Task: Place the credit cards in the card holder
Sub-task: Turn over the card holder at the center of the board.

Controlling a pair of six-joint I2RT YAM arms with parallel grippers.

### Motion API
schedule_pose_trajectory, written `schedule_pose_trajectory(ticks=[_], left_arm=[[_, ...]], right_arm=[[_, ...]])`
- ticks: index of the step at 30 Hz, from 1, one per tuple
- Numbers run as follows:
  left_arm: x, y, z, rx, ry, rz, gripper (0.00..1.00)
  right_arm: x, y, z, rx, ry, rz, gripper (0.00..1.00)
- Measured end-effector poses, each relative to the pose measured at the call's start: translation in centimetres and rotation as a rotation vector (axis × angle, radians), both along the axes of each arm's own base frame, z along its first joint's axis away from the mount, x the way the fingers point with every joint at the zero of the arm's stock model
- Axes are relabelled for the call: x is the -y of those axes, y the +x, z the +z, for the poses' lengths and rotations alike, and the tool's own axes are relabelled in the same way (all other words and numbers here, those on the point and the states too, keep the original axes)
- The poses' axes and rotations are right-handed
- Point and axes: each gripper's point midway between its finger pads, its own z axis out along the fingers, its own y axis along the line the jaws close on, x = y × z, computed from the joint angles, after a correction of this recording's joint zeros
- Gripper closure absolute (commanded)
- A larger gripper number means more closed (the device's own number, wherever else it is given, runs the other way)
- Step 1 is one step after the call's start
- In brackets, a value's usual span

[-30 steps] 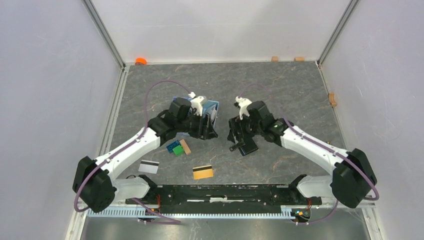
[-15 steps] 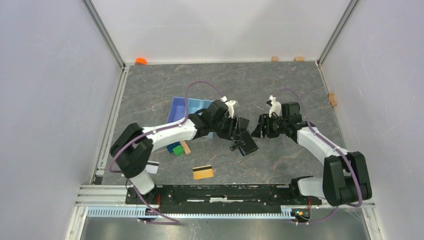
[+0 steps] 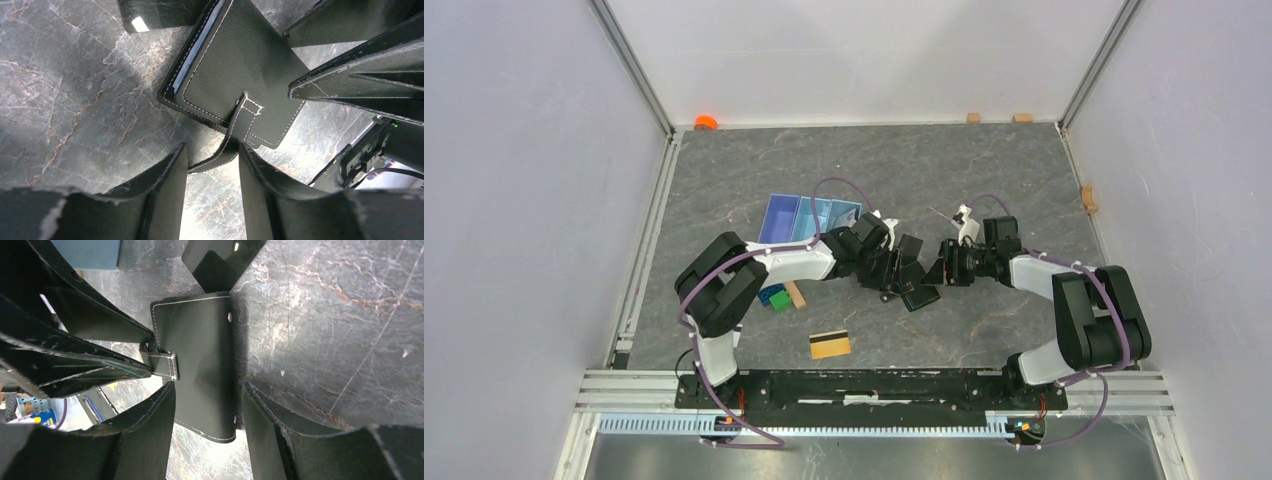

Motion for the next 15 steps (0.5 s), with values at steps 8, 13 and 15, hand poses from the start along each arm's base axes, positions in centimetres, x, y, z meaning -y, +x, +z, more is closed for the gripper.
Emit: schedule_pose_trajectory(ticks=[8,13,15], left_arm=[[-0.1,-0.1,-1.2,-0.013,0.017,-0.002,0.71],[-0.1,-0.3,-1.6,-0.014,0.006,-0.008,0.78],[0.0,-0.4,-1.6,-0.014,-0.008,-0.015,0.83]], right_arm=[[-1.5,0.5,-0.2,0.012,0.083,0.044,0.47],[-2.6,0.8,-0.2,0.027,0.134,0.066,0.49],[-3.0,1.0,-0.2,0.029,0.151,0.068,0.49]])
